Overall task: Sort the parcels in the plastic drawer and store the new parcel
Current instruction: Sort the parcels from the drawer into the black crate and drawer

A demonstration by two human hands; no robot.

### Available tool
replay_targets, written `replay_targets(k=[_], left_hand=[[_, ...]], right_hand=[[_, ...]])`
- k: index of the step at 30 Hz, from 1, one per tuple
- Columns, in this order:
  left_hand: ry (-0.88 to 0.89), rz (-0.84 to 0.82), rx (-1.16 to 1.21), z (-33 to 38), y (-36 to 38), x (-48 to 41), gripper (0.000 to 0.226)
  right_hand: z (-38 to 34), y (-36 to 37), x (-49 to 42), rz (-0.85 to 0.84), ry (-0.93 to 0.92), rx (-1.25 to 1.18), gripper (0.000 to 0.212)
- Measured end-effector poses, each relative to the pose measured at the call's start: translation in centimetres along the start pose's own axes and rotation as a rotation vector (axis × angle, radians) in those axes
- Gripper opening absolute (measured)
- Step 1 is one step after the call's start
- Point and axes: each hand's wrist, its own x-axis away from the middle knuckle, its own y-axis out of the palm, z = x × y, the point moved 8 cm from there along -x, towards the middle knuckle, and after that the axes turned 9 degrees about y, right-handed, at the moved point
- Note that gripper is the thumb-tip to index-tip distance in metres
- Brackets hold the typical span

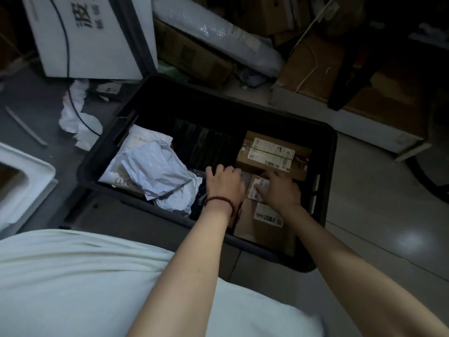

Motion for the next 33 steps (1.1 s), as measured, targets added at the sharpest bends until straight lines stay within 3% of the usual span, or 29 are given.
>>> replay_targets(k=[11,15,23,28,33], left_hand=[[-0.515,0.138,0.129,-13.3,-6.5,10.7,0.036],[-0.657,0.233,0.056,-18.5,-10.1,18.0,0.035],[-1.095,0.451,0.166,-28.1,-13.6,38.8,0.029],[-1.251,0.476,0.148,-30.1,-13.9,48.0,0.031],[-1.290,0.495,0.204,-30.8,-12.7,51.6,0.034]], right_hand=[[-19.4,-3.3,5.6,-0.024,-0.509,0.106,0.060],[-28.2,-3.7,11.1,-0.021,-0.729,0.116,0.059],[-42.9,-2.9,26.3,-0.065,-1.123,0.104,0.061],[-47.5,-1.9,33.3,-0.078,-1.227,0.080,0.060],[-48.6,0.7,33.7,-0.090,-1.155,0.069,0.061]])
